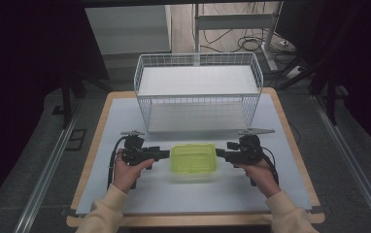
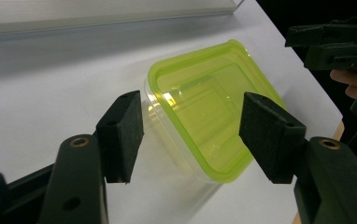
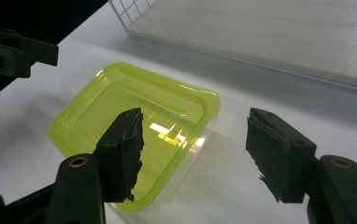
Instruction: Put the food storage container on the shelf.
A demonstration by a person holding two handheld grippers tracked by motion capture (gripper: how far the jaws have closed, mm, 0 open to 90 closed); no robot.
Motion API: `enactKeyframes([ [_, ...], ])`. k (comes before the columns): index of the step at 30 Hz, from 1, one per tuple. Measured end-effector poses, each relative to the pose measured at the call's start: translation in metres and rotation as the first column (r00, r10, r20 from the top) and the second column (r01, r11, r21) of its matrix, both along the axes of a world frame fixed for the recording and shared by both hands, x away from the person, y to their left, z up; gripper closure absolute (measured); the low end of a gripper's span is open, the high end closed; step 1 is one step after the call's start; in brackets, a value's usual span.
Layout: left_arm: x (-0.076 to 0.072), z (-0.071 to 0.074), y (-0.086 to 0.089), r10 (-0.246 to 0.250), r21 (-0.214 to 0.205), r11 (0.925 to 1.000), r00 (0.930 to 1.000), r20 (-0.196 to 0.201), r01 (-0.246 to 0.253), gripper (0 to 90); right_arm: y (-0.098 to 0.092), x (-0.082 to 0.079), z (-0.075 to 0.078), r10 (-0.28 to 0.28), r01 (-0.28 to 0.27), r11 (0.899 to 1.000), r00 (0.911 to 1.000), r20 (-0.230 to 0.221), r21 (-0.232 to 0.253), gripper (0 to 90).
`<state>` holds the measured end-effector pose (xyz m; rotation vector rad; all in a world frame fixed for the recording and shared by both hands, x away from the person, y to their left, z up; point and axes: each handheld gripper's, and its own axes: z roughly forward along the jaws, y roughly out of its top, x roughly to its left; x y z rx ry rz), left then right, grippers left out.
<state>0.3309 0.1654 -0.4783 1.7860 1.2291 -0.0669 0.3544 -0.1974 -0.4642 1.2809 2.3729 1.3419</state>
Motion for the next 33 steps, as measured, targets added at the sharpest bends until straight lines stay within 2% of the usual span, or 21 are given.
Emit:
enactKeyframes([
  [9, 0.005, -0.013, -0.007, -0.021, 0.012, 0.9997, 0.9989, -0.042, 0.022, 41.9, 0.01, 0.008, -0.013, 0.023, -0.023, 1.0, 0.9984, -0.052, -0.009, 38.5],
  [14, 0.009, -0.022, -0.009, -0.027, -0.015, 0.9996, 0.996, -0.085, 0.026, 42.0, 0.01, 0.009, -0.017, 0.032, -0.032, 0.999, 0.9968, -0.073, -0.002, 38.8],
  [19, 0.013, -0.03, -0.01, -0.03, -0.013, 0.9995, 0.9924, -0.12, 0.029, 43.0, 0.011, 0.012, -0.024, 0.028, -0.03, 0.999, 0.9941, -0.105, -0.011, 40.1],
  [20, 0.014, -0.031, -0.01, -0.029, -0.024, 0.9994, 0.9914, -0.127, 0.027, 43.4, 0.011, 0.012, -0.026, 0.026, -0.028, 1.0, 0.9932, -0.114, -0.012, 40.5],
  [22, 0.015, -0.034, -0.01, -0.034, -0.041, 0.9987, 0.99, -0.137, 0.029, 44.6, 0.01, 0.014, -0.029, 0.033, -0.033, 0.999, 0.99, -0.137, 0.003, 42.3],
  [24, 0.015, -0.035, -0.01, -0.038, -0.028, 0.999, 0.9894, -0.14, 0.035, 46.1, 0.011, 0.015, -0.032, 0.036, -0.035, 0.999, 0.9877, -0.152, 0.009, 43.6],
  [28, 0.015, -0.036, -0.012, -0.051, -0.038, 0.9982, 0.9877, -0.148, 0.046, 51.3, 0.01, 0.017, -0.036, 0.042, -0.036, 0.999, 0.9798, -0.196, 0.032, 48.4],
  [30, 0.015, -0.037, -0.014, -0.07, -0.049, 0.9968, 0.9856, -0.154, 0.063, 56.3, 0.01, 0.018, -0.038, 0.05, -0.04, 0.998, 0.9747, -0.218, 0.049, 50.7],
  [33, 0.015, -0.039, -0.014, -0.068, -0.049, 0.9969, 0.986, -0.152, 0.062, 63.5, 0.008, 0.02, -0.04, 0.058, -0.041, 0.997, 0.9671, -0.248, 0.072, 55.8],
])
